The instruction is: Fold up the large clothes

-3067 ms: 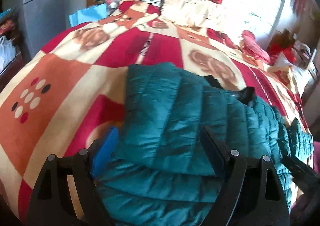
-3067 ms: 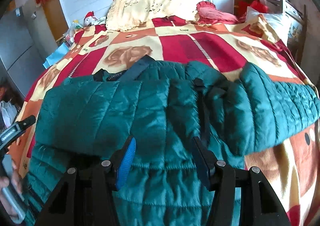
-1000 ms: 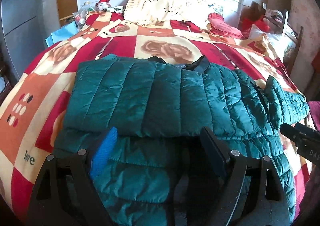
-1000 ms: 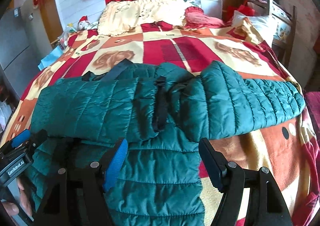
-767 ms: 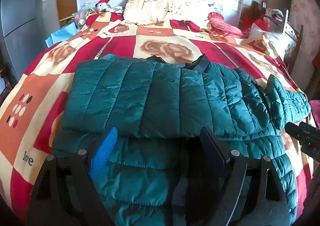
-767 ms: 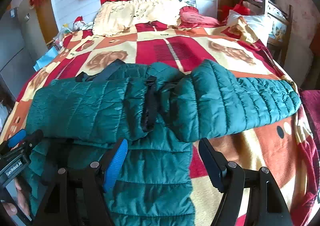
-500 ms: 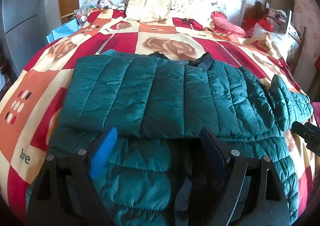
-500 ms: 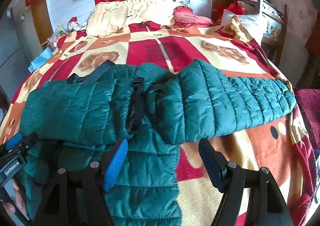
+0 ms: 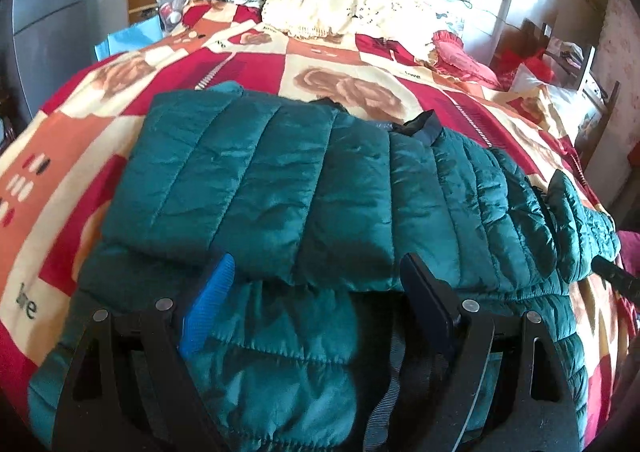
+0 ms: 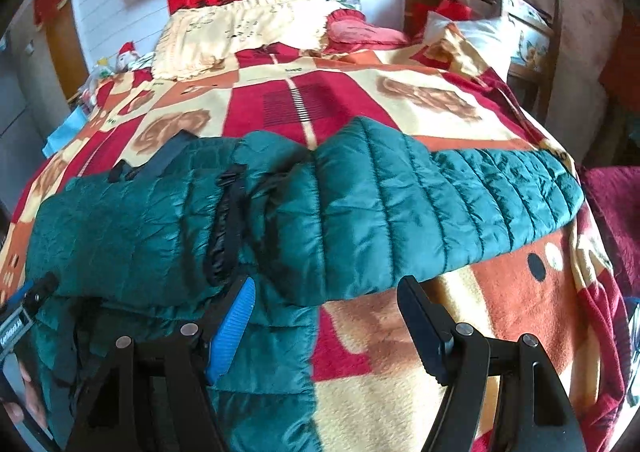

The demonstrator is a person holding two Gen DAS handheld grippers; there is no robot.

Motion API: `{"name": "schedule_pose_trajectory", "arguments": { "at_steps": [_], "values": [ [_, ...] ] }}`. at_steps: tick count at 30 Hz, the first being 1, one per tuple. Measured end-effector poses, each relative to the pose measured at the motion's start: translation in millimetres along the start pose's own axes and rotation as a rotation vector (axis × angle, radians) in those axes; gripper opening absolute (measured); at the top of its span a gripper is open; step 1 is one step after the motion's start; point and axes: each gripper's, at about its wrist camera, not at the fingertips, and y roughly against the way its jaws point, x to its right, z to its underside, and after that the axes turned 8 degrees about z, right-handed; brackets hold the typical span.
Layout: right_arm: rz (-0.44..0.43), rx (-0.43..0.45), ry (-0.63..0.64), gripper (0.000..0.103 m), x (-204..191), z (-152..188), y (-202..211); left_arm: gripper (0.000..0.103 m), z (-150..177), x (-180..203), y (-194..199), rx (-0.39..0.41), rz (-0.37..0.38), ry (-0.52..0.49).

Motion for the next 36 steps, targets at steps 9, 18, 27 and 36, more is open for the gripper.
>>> {"name": "schedule_pose_trajectory", "arguments": {
  "at_steps": [9,18,27,36],
  "values": [
    [0.039,0.039,-0.222,0.071,81.8,-12.8,-9.6,0.085,10.2,-8.2,-11.0,-0.018,0.032,0.022],
    [0.086,0.007,-0.424,0.068,192.6,-17.8,-44.9,0.085,14.2,-7.5,-16.4,-0.024,0.054,0.019],
    [-0.051,-0.052,-0.719,0.064,279.5,-13.9,-94.6,0.085,14.8,-18.0,-3.4,0.04,0.116,0.073],
    [-0.194,-0.025,-0.79,0.061,309.7,-35.8,-132.5,0.085,15.5,-25.9,14.5,0.14,0.155,0.127]
  ]
}}
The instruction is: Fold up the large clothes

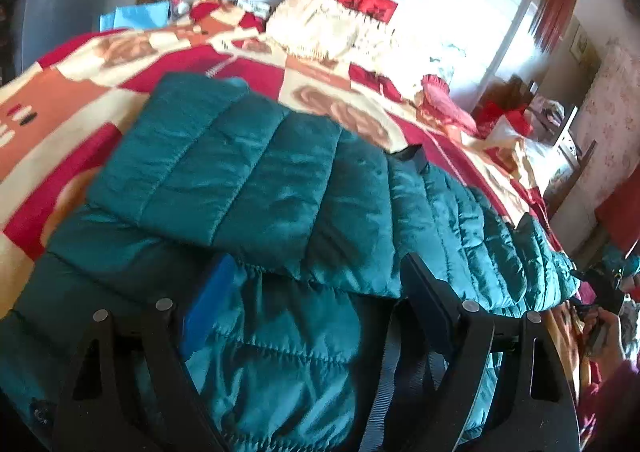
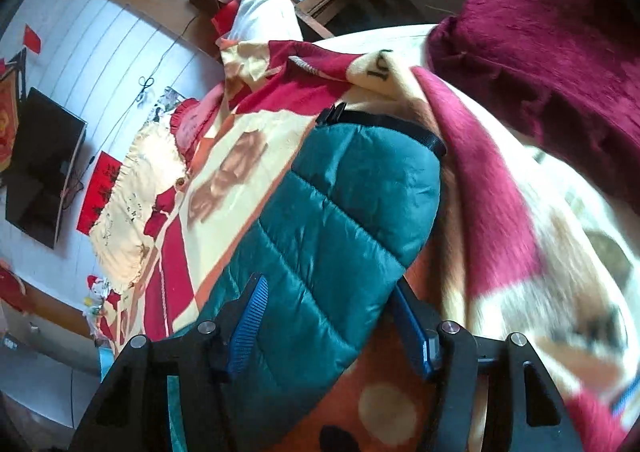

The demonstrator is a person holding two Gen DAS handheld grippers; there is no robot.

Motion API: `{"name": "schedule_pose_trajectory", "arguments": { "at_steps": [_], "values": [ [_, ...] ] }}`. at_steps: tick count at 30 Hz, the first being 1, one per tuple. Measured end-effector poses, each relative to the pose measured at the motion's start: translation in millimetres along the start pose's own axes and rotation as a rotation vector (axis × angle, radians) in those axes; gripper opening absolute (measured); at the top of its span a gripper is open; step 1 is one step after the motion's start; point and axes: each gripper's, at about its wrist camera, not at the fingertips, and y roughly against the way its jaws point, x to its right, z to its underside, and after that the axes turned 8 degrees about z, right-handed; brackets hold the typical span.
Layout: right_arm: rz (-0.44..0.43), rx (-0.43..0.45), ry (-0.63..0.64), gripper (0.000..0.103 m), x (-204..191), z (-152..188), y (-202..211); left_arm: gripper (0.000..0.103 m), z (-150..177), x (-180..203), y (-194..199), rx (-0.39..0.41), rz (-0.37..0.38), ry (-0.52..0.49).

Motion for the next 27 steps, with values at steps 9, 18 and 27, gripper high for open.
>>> {"name": "schedule_pose_trajectory", "arguments": {
  "at_steps": [9,18,27],
  "values": [
    [0.049,0.081,0.006,0.042,-0.6,-19.7,-11.3,0.085,0.5,6.0,4.9,0.03,-0.032,-0.04],
    [-0.072,0.091,0.024,0.01,-8.0,-18.3,23.5,0.085,-5.1,14.2,21.3,0.028,-0.084,-0.073],
    [-0.255,0.089,0.173,0.01,-72.1,21.4,108.5,0.085,-14.1,26.4,49.5,0.006,-0.139,-0.189]
  ]
}}
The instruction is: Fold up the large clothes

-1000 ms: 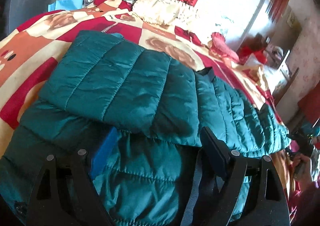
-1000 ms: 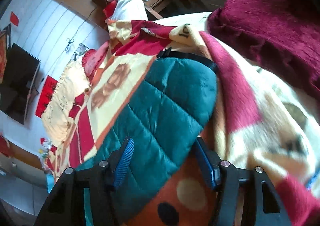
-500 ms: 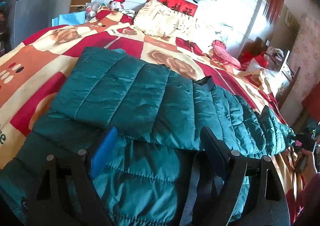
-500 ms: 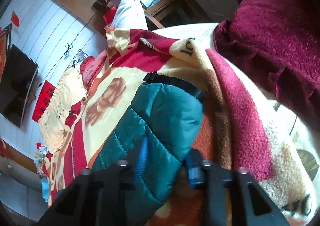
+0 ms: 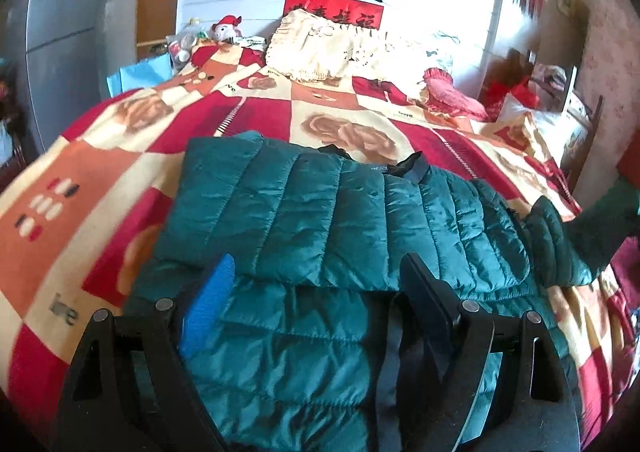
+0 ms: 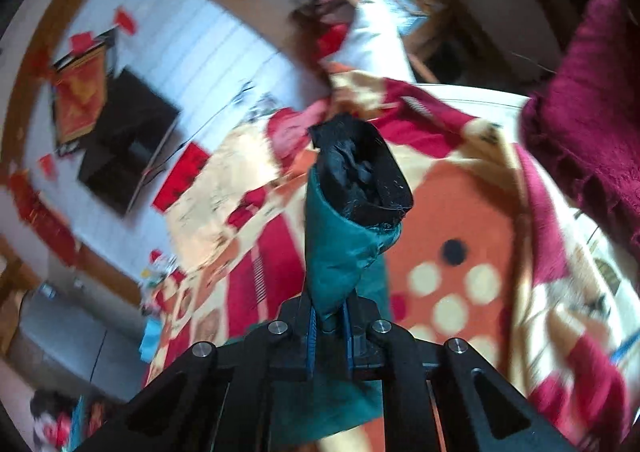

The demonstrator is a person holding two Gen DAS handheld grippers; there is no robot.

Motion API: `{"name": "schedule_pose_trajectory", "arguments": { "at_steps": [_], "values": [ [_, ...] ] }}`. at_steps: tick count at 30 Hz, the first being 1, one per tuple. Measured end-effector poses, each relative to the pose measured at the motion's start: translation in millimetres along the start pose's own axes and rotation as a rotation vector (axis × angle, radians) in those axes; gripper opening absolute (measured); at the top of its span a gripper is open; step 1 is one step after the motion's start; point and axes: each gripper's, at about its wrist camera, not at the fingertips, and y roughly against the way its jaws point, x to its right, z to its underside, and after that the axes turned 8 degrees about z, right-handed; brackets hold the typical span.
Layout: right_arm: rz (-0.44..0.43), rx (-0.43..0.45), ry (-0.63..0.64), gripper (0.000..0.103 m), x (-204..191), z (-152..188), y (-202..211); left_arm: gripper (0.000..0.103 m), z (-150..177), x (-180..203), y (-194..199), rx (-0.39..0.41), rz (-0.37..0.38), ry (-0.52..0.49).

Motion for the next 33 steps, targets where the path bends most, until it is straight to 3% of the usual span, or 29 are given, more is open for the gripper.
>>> {"name": "schedule_pose_trajectory", "arguments": {
  "at_steps": [6,13,20,33],
  "values": [
    [-0.129,-0.085,0.106,0.01,-70.2,44.6,22.6,0.085,-8.4,-11.0,14.8,-0.011,-0.014,0.021],
    [-0.219,-0.218,0.251,0.01,-156.5,112.3,10.8,0.085,-15.6,-32.3,34.8,0.004,-0.001,0.077],
    [-0.313,-0.37,0.33,0.01,-230.1,182.1,-34.9,0.085,-13.1,-53.7,47.6,0.02,-0.016,0.113],
    [-0.375,-0.616,0.448,0.01,-310.5,308.8,-115.6,0.085,-5.9,-83.6,43.2,0.001,-0.045,0.155]
  ]
}}
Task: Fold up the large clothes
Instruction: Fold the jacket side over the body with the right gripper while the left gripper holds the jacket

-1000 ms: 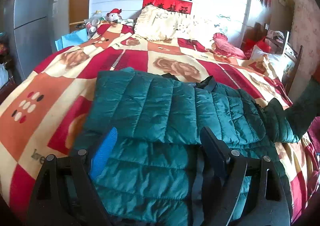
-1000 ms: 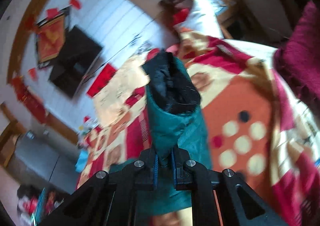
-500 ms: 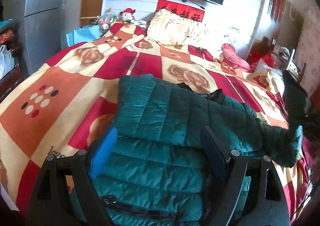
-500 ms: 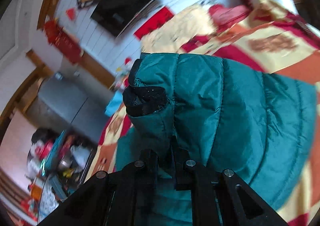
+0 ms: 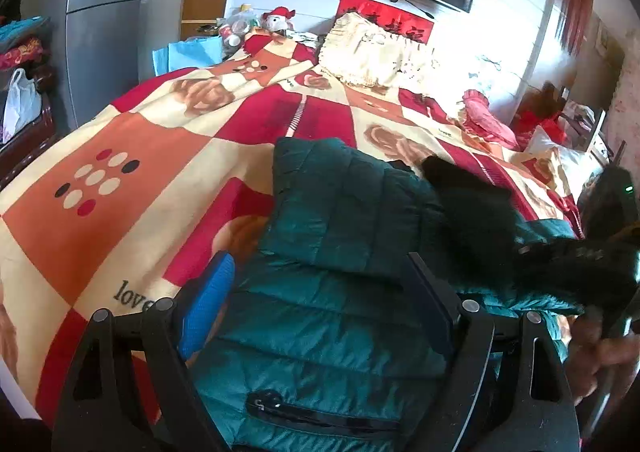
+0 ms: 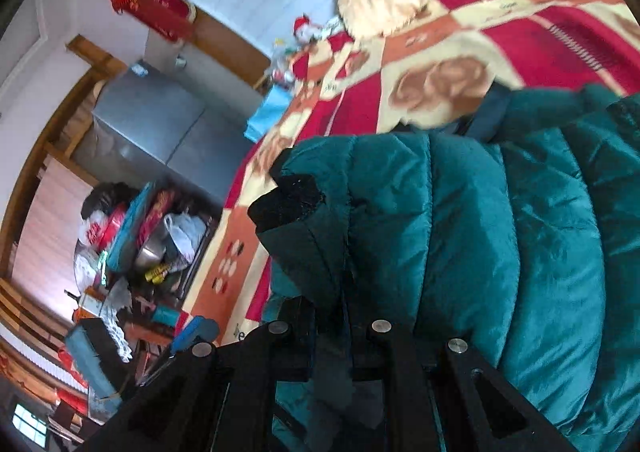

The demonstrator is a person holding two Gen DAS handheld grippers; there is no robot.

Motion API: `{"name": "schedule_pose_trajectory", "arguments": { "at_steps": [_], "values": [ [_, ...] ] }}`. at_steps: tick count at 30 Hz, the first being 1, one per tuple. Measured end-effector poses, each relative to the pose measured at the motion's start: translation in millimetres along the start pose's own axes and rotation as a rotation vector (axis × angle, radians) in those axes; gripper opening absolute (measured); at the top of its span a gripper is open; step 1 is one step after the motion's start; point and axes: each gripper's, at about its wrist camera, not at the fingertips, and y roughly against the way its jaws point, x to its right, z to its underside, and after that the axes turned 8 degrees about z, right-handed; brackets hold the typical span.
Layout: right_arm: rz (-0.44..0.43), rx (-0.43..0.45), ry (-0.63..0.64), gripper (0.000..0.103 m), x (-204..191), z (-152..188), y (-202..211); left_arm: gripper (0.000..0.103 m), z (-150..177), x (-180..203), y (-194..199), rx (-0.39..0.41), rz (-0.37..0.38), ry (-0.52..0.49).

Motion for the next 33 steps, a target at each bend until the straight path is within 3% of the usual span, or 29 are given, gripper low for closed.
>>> {"name": "schedule_pose_trajectory", "arguments": {
  "at_steps": [5,9,11,14,18,33],
  "values": [
    [0.002,-0.061,0.002,0.01,-6.3,10.0,-46.2,0.085,1.7,-9.8,-6.0,-0.016,0.0,0.033],
    [0.122,-0.087,0.039,0.018,-9.6,13.2,-67.6,0.085,3.8,-11.7,-9.8,-0.03,0.003,0.037],
    [0.11,-0.067,0.061,0.045,-15.3,16.2,-64.5,0.085,4.5,-10.8,-11.0,-0.034,0.004,0.04],
    [0.113,-0.063,0.097,0.059,-27.3,16.1,-54.4,0.085,4.8,-8.9,-12.7,-0.042,0.023,0.054],
    [0.18,-0.039,0.166,0.059,-39.4,19.9,-34.5,0.085,4.2,-1.2,-15.0,-0.047,0.046,0.055],
    [0.271,0.052,0.121,0.06,-10.2,20.5,25.8,0.085,3.9,37.4,-52.7,-0.106,0.051,0.0]
  ]
}}
